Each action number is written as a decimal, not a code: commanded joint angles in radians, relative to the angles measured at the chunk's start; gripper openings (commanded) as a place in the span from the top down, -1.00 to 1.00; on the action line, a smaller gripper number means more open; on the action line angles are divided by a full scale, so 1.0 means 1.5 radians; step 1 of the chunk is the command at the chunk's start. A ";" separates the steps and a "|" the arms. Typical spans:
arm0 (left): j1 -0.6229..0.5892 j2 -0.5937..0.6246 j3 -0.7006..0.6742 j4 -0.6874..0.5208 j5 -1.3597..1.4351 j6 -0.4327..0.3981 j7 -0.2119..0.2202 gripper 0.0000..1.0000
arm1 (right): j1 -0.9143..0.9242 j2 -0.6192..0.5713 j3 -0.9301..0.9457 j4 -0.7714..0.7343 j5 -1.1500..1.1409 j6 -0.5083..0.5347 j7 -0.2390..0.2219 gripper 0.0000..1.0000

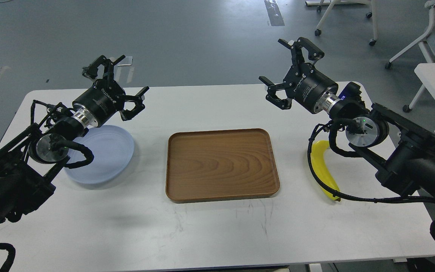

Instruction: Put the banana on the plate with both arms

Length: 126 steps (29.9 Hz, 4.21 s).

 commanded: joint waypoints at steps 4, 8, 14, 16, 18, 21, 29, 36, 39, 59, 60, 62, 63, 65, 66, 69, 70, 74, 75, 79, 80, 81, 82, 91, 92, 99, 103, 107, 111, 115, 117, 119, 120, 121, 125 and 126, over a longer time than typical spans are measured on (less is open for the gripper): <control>0.001 0.008 0.008 -0.005 0.007 0.001 -0.002 -0.96 | 0.008 -0.005 -0.004 0.000 0.001 0.003 0.000 -1.00; -0.001 0.012 0.007 -0.005 0.007 0.005 -0.004 -0.96 | 0.009 -0.006 -0.005 0.000 0.001 0.002 0.000 -1.00; -0.001 0.017 0.008 -0.011 0.007 0.004 0.009 -0.96 | 0.010 -0.003 -0.008 -0.001 0.000 0.002 -0.001 -1.00; -0.001 0.016 0.008 -0.014 0.007 0.006 0.015 -0.96 | 0.010 -0.001 -0.008 -0.002 -0.001 0.002 -0.001 -1.00; 0.000 0.016 0.008 -0.015 0.007 0.006 0.019 -0.96 | 0.010 0.000 -0.009 -0.004 -0.001 0.002 -0.001 -1.00; -0.001 0.019 0.008 -0.021 0.007 0.004 0.025 -0.96 | 0.013 0.001 -0.010 -0.005 -0.001 0.002 -0.001 -1.00; 0.000 0.039 0.008 -0.045 0.006 0.007 0.030 -0.96 | 0.024 0.001 -0.013 -0.010 -0.002 0.003 -0.002 -1.00; 0.004 0.039 0.008 -0.051 0.007 0.007 0.031 -0.96 | 0.023 0.001 -0.014 -0.011 -0.003 0.004 -0.002 -1.00; 0.004 0.040 0.008 -0.052 0.007 0.008 0.033 -0.96 | 0.024 0.002 -0.026 -0.011 -0.003 0.004 -0.001 -1.00; 0.007 0.040 0.009 -0.053 0.006 0.008 0.035 -0.96 | 0.024 0.008 -0.030 -0.011 -0.003 0.004 -0.001 -1.00; 0.007 0.040 0.009 -0.053 0.006 0.008 0.034 -0.96 | 0.024 0.008 -0.030 -0.011 -0.003 0.004 -0.001 -1.00; 0.007 0.040 0.009 -0.053 0.007 0.008 0.034 -0.96 | 0.025 0.010 -0.030 -0.011 -0.003 0.004 0.000 -1.00; 0.007 0.040 0.009 -0.053 0.006 0.008 0.034 -0.96 | 0.025 0.011 -0.031 -0.011 -0.003 0.004 -0.001 -1.00; 0.008 0.040 0.009 -0.053 0.006 0.008 0.034 -0.96 | 0.025 0.015 -0.031 -0.012 -0.004 0.004 0.000 -1.00; 0.008 0.040 0.009 -0.053 0.007 0.008 0.034 -0.96 | 0.026 0.015 -0.031 -0.012 -0.004 0.004 0.000 -1.00; 0.008 0.040 0.009 -0.053 0.006 0.008 0.034 -0.96 | 0.027 0.019 -0.031 -0.016 -0.004 0.004 -0.001 -1.00; 0.008 0.040 0.009 -0.053 0.007 0.008 0.034 -0.96 | 0.028 0.020 -0.032 -0.016 -0.004 0.004 0.000 -1.00; 0.008 0.041 0.008 -0.053 0.006 0.008 0.034 -0.96 | 0.028 0.020 -0.032 -0.016 -0.004 0.004 0.000 -1.00; 0.008 0.040 0.009 -0.053 0.006 0.008 0.034 -0.96 | 0.028 0.020 -0.032 -0.016 -0.004 0.004 0.000 -1.00; 0.008 0.040 0.008 -0.053 0.006 0.008 0.034 -0.96 | 0.028 0.020 -0.033 -0.016 -0.004 0.004 0.000 -1.00; 0.008 0.040 0.009 -0.053 0.006 0.008 0.034 -0.96 | 0.028 0.020 -0.033 -0.016 -0.004 0.004 0.000 -1.00; 0.008 0.040 0.009 -0.053 0.007 0.008 0.034 -0.96 | 0.028 0.020 -0.033 -0.016 -0.004 0.004 0.000 -1.00; 0.008 0.040 0.009 -0.053 0.007 0.008 0.034 -0.96 | 0.028 0.020 -0.033 -0.016 -0.004 0.004 0.000 -1.00; 0.008 0.040 0.009 -0.053 0.006 0.008 0.034 -0.96 | 0.027 0.020 -0.034 -0.016 -0.004 0.004 0.000 -1.00; 0.008 0.041 0.008 -0.053 0.006 0.008 0.034 -0.96 | 0.027 0.021 -0.034 -0.016 -0.004 0.004 0.000 -1.00; 0.008 0.041 0.009 -0.053 0.007 0.008 0.034 -0.96 | 0.028 0.025 -0.034 -0.016 -0.008 0.004 0.000 -1.00; 0.008 0.044 0.008 -0.054 0.007 0.008 0.034 -0.96 | 0.028 0.026 -0.034 -0.016 -0.008 0.004 0.001 -1.00; 0.008 0.044 0.008 -0.054 0.007 0.008 0.034 -0.96 | 0.028 0.030 -0.034 -0.016 -0.008 0.004 0.001 -1.00; 0.008 0.044 0.008 -0.054 0.007 0.008 0.034 -0.96 | 0.028 0.030 -0.034 -0.016 -0.008 0.003 0.001 -1.00; 0.008 0.044 0.008 -0.054 0.006 0.009 0.032 -0.96 | 0.029 0.031 -0.034 -0.016 -0.008 0.004 0.001 -1.00; 0.008 0.044 0.006 -0.054 0.002 0.009 0.022 -0.96 | 0.029 0.031 -0.034 -0.016 -0.008 0.003 0.001 -1.00; 0.005 0.045 -0.001 -0.053 -0.001 0.013 0.021 -0.96 | 0.029 0.031 -0.034 -0.016 -0.008 0.003 0.002 -1.00; 0.004 0.045 -0.002 -0.053 -0.001 0.019 0.021 -0.96 | 0.029 0.031 -0.034 -0.016 -0.008 0.003 0.002 -1.00; 0.004 0.053 -0.003 -0.053 0.002 0.019 0.020 -0.96 | 0.029 0.031 -0.034 -0.016 -0.008 0.003 0.003 -1.00; -0.007 0.090 0.008 -0.053 0.028 0.022 0.004 -0.96 | 0.029 0.028 -0.034 -0.015 -0.008 0.003 0.003 -1.00; -0.016 0.099 0.009 -0.053 0.065 0.024 -0.005 -0.96 | 0.029 0.026 -0.034 -0.015 -0.007 0.003 0.003 -1.00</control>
